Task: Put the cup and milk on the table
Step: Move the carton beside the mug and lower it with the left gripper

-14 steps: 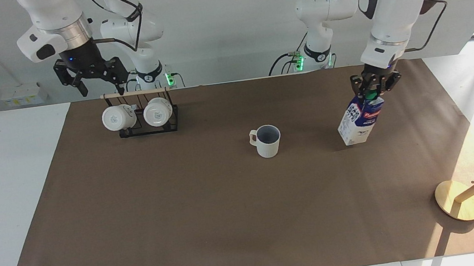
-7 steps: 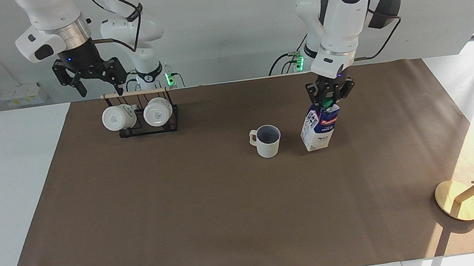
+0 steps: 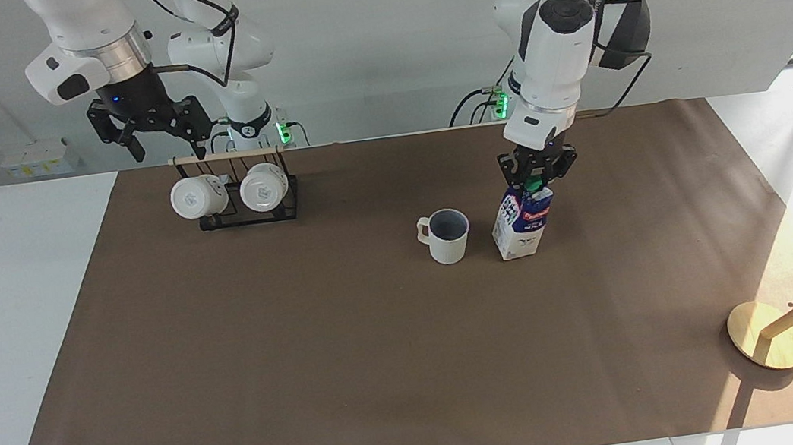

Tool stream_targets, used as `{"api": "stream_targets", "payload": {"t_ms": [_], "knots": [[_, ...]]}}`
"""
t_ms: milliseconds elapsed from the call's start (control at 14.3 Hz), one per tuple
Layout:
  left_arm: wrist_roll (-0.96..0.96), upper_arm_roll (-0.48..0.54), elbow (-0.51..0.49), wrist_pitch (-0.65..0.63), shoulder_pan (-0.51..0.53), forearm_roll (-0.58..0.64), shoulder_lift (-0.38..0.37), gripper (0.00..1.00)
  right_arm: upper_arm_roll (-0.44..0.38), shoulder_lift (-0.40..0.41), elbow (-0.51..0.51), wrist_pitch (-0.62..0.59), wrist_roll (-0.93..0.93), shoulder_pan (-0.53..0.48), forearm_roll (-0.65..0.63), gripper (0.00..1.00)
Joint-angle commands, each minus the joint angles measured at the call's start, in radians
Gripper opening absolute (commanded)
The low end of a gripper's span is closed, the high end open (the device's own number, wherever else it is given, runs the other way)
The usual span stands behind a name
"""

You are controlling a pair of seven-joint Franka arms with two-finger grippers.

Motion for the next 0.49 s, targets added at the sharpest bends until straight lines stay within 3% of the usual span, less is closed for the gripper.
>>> {"api": "stream_targets", "payload": {"t_ms": [0,70,140,210,420], "knots": [[-0.007,0.015,-0.049,0.053,-0.020,0.018,-0.017,0.40,0.006,0.007,0.013,-0.005,-0.021,-0.018,0.019,1.00],[-0.007,0.016,-0.049,0.047,-0.020,0.020,-0.018,0.48,0.006,0.007,0.013,-0.003,-0.021,-0.018,0.019,1.00],[-0.006,0.016,-0.046,0.043,-0.020,0.020,-0.018,0.80,0.006,0.007,0.013,-0.005,-0.021,-0.018,0.019,1.00],[-0.010,0.016,-0.038,0.033,-0.020,0.020,-0.017,1.00,0.006,0.007,0.013,-0.003,-0.021,-0.018,0.019,1.00],[-0.012,0.015,0.049,-0.078,-0.012,0.020,-0.017,1.00,0.006,0.007,0.013,-0.005,-0.021,-0.018,0.019,1.00]]}}
